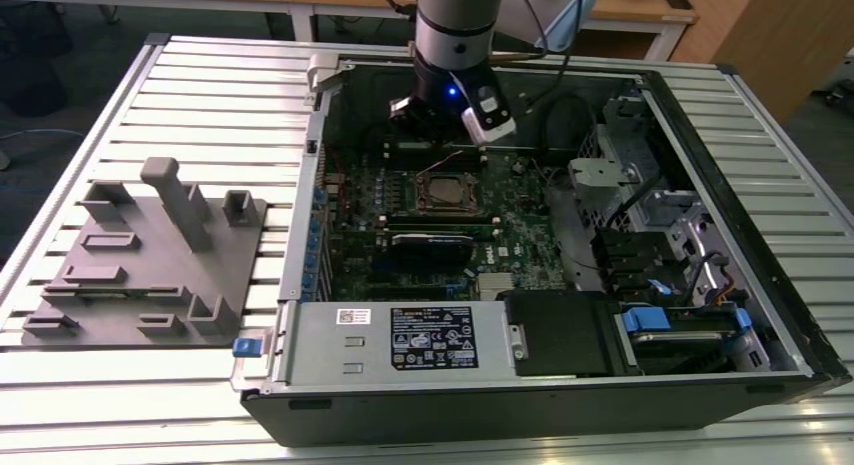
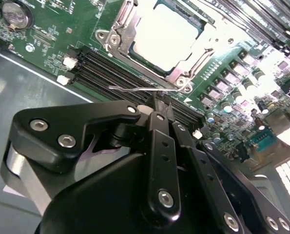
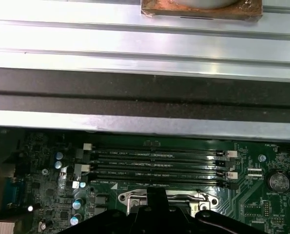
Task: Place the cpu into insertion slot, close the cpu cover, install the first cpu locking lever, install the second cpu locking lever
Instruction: 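Install the first cpu locking lever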
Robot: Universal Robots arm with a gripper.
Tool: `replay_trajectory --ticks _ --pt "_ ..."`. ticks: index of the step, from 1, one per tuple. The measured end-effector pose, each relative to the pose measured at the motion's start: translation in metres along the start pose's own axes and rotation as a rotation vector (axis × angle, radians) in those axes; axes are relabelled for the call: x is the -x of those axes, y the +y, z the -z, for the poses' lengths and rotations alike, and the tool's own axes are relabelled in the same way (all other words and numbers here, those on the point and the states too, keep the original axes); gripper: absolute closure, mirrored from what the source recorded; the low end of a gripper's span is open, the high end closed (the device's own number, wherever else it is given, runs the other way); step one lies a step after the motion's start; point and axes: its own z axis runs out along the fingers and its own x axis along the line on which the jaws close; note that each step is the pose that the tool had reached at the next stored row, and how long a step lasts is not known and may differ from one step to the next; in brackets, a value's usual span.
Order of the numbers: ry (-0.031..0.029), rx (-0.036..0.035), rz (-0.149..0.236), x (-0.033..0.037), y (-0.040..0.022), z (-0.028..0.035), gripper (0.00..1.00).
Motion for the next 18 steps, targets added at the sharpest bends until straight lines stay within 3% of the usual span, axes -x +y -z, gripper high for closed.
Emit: replay_trajectory --ticks 3,5,9,16,18 --pt "-0.0194 0.0025 0.000 0.0000 -0.0001 -0.0007 0.90" --pt "-0.0278 0.0073 0.000 0.0000 -0.0002 -0.0011 0.90" --pt "-0.0353 0.0368 -0.002 0.0000 -0.0005 -0.0017 0.90" --pt "-0.0588 0.0428 -0.003 0.0000 -0.0022 -0.0041 0.90" --pt "-0.0620 0.0448 -0.003 -0.0001 -0.0024 -0.0046 0.90"
